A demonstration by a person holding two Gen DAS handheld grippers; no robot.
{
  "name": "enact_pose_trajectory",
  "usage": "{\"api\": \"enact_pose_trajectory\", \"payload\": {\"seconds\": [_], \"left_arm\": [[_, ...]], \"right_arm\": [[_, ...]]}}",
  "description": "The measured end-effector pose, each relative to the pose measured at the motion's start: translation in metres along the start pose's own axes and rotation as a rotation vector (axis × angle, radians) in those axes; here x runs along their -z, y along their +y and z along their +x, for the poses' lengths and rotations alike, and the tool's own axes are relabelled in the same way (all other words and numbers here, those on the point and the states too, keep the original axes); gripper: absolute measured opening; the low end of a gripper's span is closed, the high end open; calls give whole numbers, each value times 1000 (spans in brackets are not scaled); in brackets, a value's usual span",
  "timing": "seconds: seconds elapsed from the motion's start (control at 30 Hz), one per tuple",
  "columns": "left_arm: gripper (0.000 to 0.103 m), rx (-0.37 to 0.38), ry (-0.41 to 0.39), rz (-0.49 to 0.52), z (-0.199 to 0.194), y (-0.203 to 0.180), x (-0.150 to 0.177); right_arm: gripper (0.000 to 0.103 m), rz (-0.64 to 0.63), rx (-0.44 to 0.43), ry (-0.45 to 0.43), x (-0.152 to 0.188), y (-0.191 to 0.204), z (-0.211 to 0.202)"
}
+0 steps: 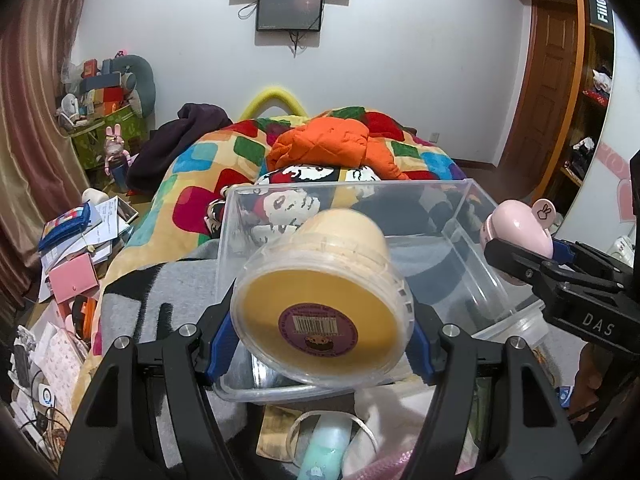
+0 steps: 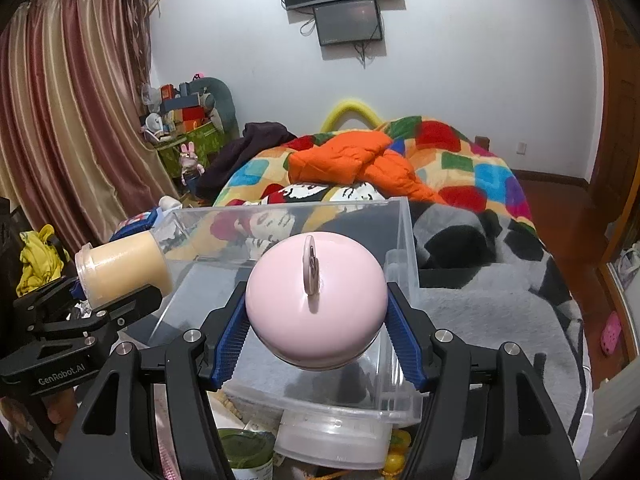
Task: Organize objects
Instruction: 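Carry the yellow tub and pink container over the clear plastic box, then lower both items into the box and open both grippers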
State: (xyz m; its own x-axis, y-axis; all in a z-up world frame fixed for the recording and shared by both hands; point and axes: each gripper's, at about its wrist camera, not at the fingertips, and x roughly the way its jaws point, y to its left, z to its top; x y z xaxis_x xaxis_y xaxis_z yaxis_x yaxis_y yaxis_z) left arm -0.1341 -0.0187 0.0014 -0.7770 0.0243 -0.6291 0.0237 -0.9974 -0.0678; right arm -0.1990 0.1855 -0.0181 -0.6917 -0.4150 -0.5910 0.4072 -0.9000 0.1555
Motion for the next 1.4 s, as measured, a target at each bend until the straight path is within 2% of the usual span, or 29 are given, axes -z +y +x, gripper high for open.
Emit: {"api": "enact_pose_trajectory", "payload": {"seconds": [0.53,0.77,1.3,1.4], "left_arm": [[69,-22,50,46,25,-6,-2],[62,-21,31,69,25,-8,-3],[64,-2,49,96,23,-12,-4],[67,8,47,97,20,-13,-5]], "right_arm": [[61,-93,10,91,0,14,30],[61,-155,41,127,1,23,40],[63,-195,35,181,-2,25,46],[63,-188,19,182,-2,25,43]]}}
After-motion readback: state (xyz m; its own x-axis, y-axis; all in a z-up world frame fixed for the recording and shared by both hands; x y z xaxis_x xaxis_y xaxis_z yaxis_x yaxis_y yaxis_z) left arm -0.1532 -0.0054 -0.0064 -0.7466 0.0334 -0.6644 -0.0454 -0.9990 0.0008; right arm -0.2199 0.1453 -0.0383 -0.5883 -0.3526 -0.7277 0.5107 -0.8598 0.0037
